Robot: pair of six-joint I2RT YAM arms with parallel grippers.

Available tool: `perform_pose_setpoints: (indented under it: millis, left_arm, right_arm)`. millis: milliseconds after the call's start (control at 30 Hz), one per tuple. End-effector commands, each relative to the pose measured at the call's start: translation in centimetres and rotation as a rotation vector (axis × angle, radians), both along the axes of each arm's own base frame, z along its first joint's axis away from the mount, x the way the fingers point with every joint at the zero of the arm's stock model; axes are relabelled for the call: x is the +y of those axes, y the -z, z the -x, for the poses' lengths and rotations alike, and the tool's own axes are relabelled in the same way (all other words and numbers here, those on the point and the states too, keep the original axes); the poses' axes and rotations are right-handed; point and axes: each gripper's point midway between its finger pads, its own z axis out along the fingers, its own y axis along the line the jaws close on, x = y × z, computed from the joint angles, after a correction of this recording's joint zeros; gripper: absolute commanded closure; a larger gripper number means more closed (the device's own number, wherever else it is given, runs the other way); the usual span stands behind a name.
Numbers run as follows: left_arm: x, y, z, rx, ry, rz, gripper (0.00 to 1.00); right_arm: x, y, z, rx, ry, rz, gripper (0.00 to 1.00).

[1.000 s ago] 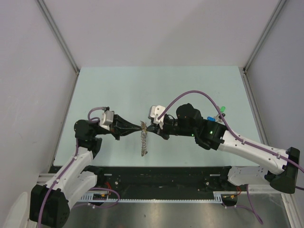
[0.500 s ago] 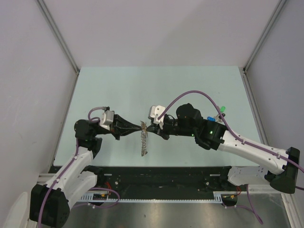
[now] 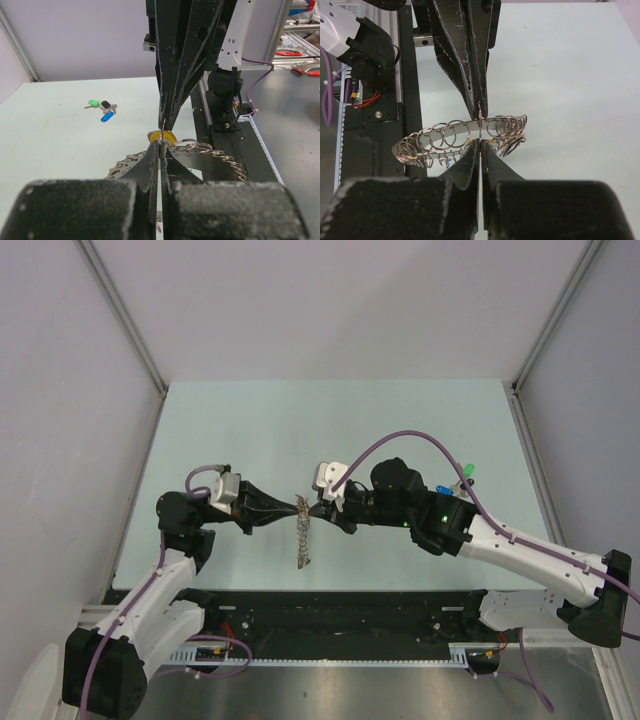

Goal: Put the keys on the keyring

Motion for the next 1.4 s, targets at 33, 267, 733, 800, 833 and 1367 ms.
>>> perform_pose_setpoints:
  millis: [33, 267, 733, 800, 833, 1367]
  left_arm:
    - [0.03, -1.64, 0.61, -0.080, 0.017, 0.017, 1.00]
    - [-0.03, -1.61, 0.77, -0.081, 0.028, 0.015, 1.00]
    - [-0.02, -1.59, 0.41, -0.080, 0.006, 0.020, 0.99]
    - [-0.02, -1.51, 0.37, -0.079, 0.005, 0.018, 1.00]
    - [-0.01, -1.56, 0.35, -0.081, 0.002, 0.019, 0.99]
    - [0.01, -1.55, 0.07, -0.085, -0.014, 0.017, 1.00]
  right_arm:
    - [0.15, -2.75, 0.22, -0.030, -0.008, -0.059, 1.00]
    - [0.20, -2.70, 0.28, -0.029, -0.013, -0.058, 1.00]
    - [0.10, -2.80, 0.65, -0.032, -0.032, -0.057, 1.00]
    - [0.06, -2.83, 0.67, -0.032, -0.032, -0.057, 1.00]
    - [0.09, -2.77, 0.66, -0.031, -0.032, -0.056, 1.00]
    - [0.14, -2.66, 0.60, -0.030, -0.031, -0.053, 1.00]
